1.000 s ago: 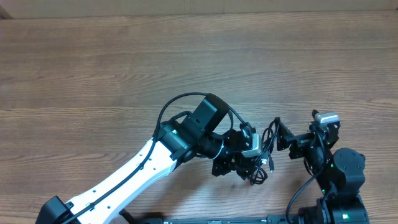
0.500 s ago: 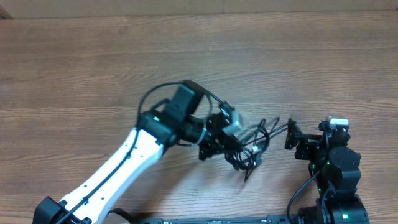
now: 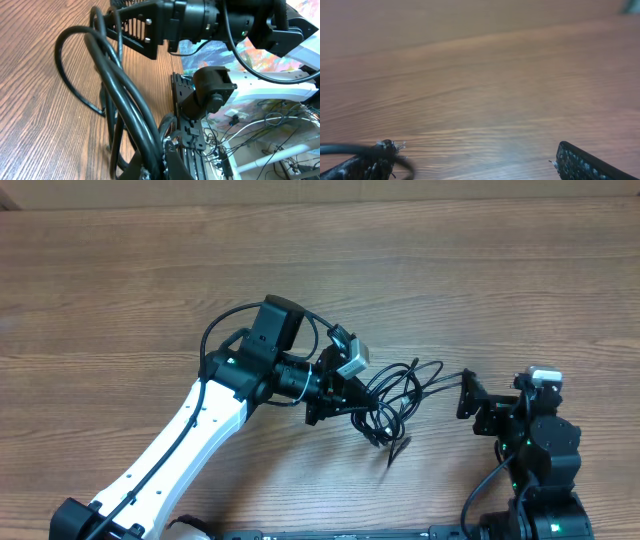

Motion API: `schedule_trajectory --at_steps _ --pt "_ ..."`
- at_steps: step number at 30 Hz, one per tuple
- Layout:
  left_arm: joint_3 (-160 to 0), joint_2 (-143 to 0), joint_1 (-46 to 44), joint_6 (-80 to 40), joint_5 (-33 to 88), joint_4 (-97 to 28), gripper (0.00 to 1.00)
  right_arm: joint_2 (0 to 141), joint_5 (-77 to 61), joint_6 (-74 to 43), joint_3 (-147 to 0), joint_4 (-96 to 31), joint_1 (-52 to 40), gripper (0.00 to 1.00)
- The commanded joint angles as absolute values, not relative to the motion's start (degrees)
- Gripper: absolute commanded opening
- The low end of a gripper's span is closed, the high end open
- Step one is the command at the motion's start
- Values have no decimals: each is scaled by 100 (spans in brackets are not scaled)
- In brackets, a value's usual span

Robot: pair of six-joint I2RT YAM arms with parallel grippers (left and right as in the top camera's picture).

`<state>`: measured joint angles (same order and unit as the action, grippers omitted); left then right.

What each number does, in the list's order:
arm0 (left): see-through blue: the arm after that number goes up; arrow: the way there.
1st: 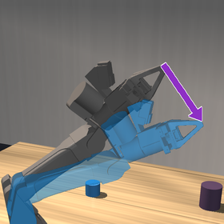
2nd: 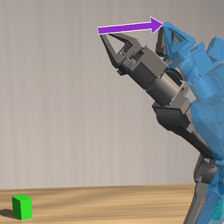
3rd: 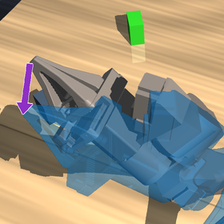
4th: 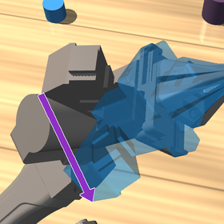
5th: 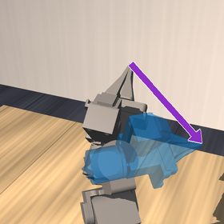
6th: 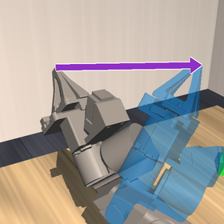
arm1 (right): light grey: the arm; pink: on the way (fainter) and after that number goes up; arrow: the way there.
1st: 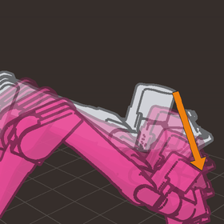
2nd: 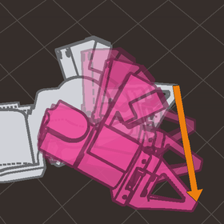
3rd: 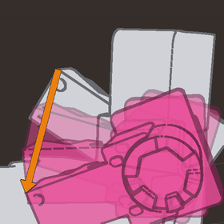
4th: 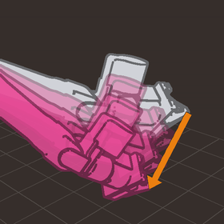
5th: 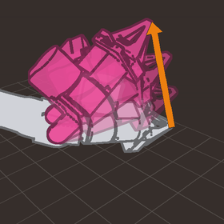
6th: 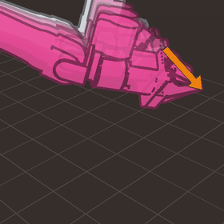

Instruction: Untangle cables

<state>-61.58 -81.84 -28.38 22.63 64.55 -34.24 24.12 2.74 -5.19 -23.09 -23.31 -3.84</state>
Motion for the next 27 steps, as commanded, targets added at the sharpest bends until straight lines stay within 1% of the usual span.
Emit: schedule_trajectory --at_steps 1,4,7,13,20,27 --pt "-6292 -7983 -2821 2320 6700 -3374 4 2397 -1278 268 -2526 -2069 -405 100" --pt "-6292 -7983 -2825 2318 6764 -3332 4 2397 -2220 932 -2526 -2027 -405 100" --pt "-6292 -7983 -2832 2316 6973 -3223 4 2397 -2475 1085 -2526 -2036 -405 100" --pt "-6292 -7983 -2869 2316 7450 -2974 4 2397 -2475 1083 -2526 -2069 -405 100" --pt "-6292 -7985 -3159 2316 7454 -2969 4 2397 -2410 1081 -2526 -1914 -405 100" --pt "-6292 -7985 -3321 2314 7459 -2976 4 2397 -1879 1057 -2526 -1907 -405 100"
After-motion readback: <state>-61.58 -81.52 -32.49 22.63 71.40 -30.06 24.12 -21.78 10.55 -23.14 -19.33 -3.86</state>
